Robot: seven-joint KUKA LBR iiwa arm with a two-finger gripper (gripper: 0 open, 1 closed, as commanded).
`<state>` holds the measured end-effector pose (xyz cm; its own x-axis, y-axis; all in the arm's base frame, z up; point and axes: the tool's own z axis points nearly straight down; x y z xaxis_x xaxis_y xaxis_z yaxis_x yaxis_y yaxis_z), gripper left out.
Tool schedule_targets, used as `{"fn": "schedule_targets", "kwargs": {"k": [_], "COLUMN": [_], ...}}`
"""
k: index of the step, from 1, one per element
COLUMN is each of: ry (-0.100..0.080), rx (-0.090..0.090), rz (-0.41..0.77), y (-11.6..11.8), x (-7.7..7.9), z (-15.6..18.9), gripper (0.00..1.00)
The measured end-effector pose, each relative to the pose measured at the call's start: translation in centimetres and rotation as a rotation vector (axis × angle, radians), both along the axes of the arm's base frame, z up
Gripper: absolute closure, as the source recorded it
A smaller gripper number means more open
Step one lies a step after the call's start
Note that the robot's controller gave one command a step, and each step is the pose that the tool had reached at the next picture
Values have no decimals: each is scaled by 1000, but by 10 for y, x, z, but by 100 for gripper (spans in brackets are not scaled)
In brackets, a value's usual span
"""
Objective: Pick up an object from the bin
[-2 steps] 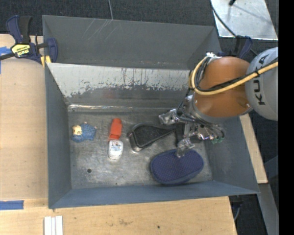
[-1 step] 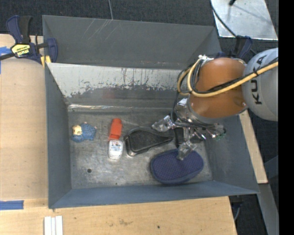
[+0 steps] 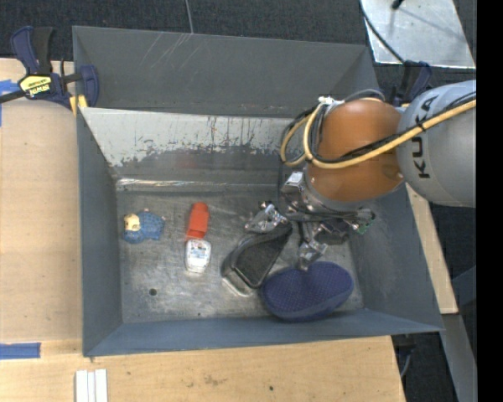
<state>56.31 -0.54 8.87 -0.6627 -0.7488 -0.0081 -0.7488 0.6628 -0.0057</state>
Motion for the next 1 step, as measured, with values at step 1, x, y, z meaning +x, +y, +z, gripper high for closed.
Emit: {"fn": "schedule_targets", "kwargs": {"k": [1], "ry": [2], "rx": [-7], "rz": [283], "y": [26], "x": [20], "z": [-14], "gripper": [0]}}
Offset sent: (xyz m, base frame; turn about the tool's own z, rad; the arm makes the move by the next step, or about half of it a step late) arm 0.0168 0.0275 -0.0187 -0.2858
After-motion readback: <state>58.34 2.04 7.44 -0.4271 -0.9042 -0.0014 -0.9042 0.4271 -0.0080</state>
